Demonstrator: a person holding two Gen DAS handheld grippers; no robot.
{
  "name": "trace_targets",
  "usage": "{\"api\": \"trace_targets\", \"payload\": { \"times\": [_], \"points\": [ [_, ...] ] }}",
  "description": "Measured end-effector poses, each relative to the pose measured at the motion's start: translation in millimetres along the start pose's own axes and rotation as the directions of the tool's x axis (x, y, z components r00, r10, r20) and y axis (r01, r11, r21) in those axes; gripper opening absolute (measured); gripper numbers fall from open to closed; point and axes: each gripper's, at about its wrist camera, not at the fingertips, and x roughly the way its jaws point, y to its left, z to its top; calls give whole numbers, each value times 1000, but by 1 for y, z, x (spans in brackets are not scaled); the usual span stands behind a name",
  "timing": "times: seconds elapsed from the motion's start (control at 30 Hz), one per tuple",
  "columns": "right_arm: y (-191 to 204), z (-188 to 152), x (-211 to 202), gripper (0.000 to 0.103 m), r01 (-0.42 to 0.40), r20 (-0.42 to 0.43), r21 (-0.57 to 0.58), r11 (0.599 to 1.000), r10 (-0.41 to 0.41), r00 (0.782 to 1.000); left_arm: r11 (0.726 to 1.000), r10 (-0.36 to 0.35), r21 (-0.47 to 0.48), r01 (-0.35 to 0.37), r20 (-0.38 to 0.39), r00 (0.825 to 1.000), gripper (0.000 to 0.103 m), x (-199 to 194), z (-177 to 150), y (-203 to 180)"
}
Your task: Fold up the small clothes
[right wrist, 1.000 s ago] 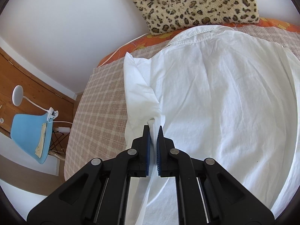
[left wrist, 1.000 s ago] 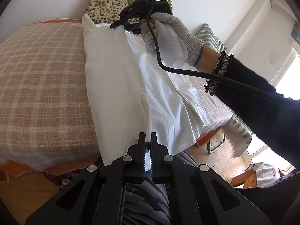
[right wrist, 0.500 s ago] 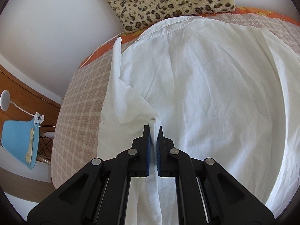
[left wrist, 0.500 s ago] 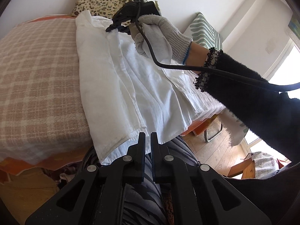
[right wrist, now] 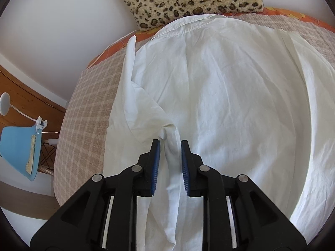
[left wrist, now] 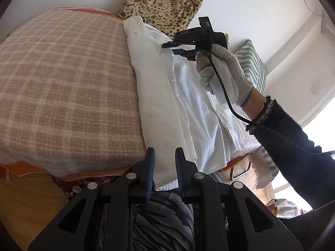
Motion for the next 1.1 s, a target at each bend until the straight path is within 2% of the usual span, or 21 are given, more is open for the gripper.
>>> {"api": "trace_targets", "payload": {
  "times": [0.03, 0.13, 0.33, 0.57, 0.8, 1.0, 1.1],
  "points": [
    [-5, -3, -9, 38, 13, 14, 7, 1000, -13, 1000, 1000, 6, 8, -6, -7, 1000, 23, 3, 0, -2],
    [-15, -25, -38, 38, -61, -3, 30, 998, 61, 998, 1000, 15, 23, -15, -16, 1000, 24, 7, 2, -1],
    [-5, -116, -82, 38, -185, -124, -38, 982, 179, 976, 1000, 21, 7, -21, -1, 1000, 24, 9, 19, 8],
    [17, -197, -85, 38, -253, -252, -90, 963, 224, 942, 1000, 4, -9, -4, 8, 1000, 24, 10, 32, 13],
    [18, -233, -68, 38, -252, -329, -48, 967, 222, 918, 1000, -13, -19, 12, -20, 1000, 24, 18, 26, 11],
    [15, -241, -61, 38, -243, -335, -16, 970, 224, 915, 1000, -20, -24, 20, -15, 1000, 24, 14, 22, 10],
    [14, -246, -56, 38, -260, -370, 11, 966, 245, 896, 1000, -12, -11, 12, -8, 1000, 24, 12, 23, 9]
  ]
}}
